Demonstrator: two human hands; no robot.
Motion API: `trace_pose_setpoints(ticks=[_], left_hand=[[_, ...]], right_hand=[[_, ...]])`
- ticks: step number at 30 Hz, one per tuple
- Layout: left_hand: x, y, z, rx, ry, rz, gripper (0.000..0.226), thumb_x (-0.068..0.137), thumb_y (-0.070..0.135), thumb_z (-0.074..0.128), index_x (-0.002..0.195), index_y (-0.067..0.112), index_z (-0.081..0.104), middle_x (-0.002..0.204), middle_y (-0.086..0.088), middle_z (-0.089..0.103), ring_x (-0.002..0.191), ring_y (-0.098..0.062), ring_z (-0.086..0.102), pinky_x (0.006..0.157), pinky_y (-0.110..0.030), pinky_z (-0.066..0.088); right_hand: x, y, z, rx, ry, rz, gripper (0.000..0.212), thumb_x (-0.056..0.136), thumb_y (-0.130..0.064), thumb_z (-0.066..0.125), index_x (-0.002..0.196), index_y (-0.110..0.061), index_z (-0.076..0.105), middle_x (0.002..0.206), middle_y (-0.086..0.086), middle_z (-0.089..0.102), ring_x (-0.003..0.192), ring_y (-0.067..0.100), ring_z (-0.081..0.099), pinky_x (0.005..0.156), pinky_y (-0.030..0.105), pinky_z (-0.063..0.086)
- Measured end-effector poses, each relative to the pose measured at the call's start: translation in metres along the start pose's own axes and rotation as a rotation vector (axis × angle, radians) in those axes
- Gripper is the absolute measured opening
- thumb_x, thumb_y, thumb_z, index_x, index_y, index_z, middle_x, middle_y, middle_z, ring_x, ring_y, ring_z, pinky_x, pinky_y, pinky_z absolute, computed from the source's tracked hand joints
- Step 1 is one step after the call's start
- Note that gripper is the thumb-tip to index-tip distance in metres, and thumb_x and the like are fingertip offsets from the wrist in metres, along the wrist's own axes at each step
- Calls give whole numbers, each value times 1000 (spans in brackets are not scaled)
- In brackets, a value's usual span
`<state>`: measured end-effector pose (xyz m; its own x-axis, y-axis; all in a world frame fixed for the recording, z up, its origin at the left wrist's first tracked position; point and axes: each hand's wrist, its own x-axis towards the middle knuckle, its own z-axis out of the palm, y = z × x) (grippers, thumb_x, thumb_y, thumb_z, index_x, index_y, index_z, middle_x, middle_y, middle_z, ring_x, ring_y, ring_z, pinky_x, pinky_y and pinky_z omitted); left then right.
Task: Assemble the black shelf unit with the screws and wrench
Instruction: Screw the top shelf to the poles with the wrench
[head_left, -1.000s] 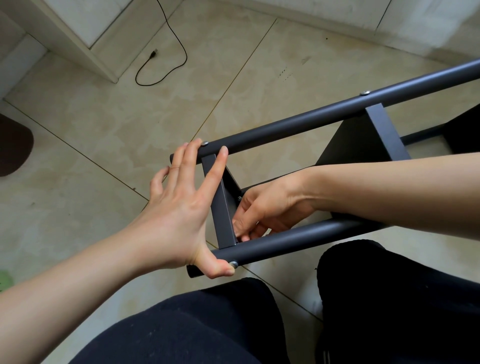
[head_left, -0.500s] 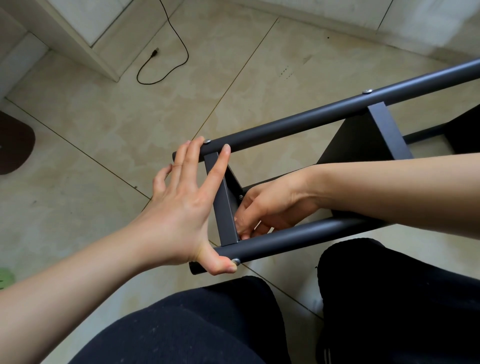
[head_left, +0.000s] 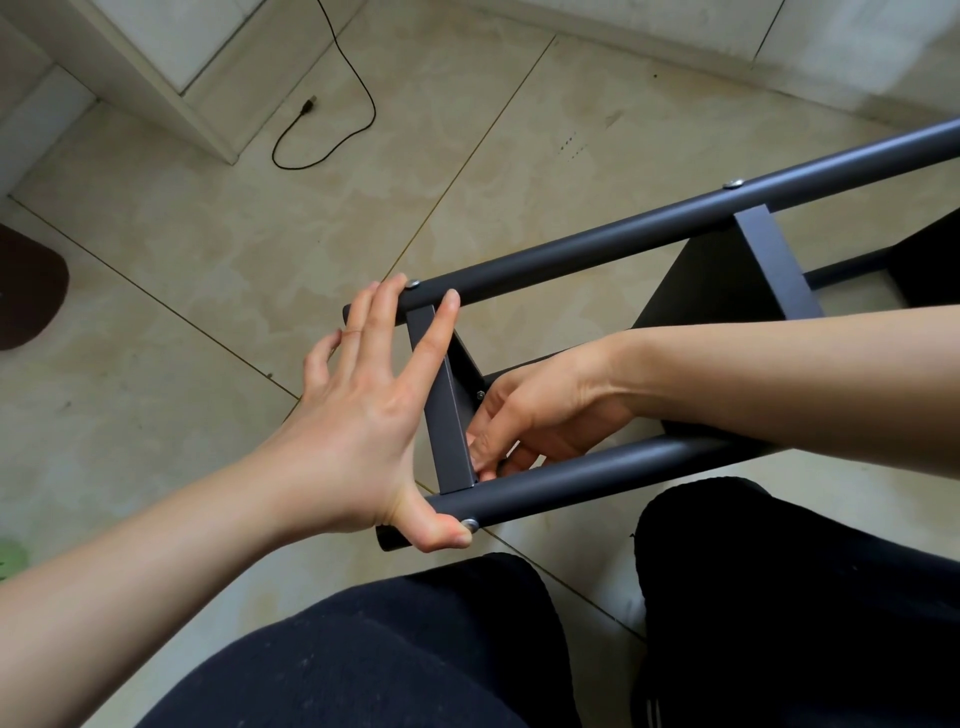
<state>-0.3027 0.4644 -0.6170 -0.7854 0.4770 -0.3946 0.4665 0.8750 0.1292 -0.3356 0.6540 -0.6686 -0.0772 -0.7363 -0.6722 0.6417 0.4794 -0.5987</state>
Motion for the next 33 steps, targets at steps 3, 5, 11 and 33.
trace_pose_setpoints(ticks=[3, 5, 11, 33], left_hand=[[0, 0, -1, -1, -6, 1, 159, 23, 94, 46, 146, 37, -37, 157, -4, -35, 147, -26, -35, 119, -53, -2], [0, 1, -1, -1, -7, 0, 159, 23, 94, 46, 147, 37, -37, 156, -4, -36, 147, -26, -36, 119, -53, -3], [0, 0, -1, -6, 0, 2, 159, 24, 93, 48, 148, 37, -34, 157, -4, -34, 147, -26, -35, 118, -53, -3], [1, -1, 1, 1, 11, 3, 160, 24, 93, 49, 148, 38, -34, 158, -3, -34, 148, -26, -33, 118, -52, -2]], right_hand=[[3, 1, 0, 20, 15, 6, 24, 98, -10, 53, 77, -7, 65, 64, 1, 63, 62, 13, 60, 58, 21, 54], [4, 1, 1, 14, 24, 9, 25, 98, -9, 52, 75, -6, 63, 62, 1, 63, 61, 14, 60, 57, 20, 53], [1, 0, -1, 9, -25, 17, 20, 96, -9, 52, 82, -10, 66, 72, 0, 65, 71, 15, 59, 70, 27, 49], [1, -1, 0, -46, 18, 20, 18, 95, -13, 56, 80, -9, 64, 72, 2, 64, 71, 17, 56, 72, 31, 44]])
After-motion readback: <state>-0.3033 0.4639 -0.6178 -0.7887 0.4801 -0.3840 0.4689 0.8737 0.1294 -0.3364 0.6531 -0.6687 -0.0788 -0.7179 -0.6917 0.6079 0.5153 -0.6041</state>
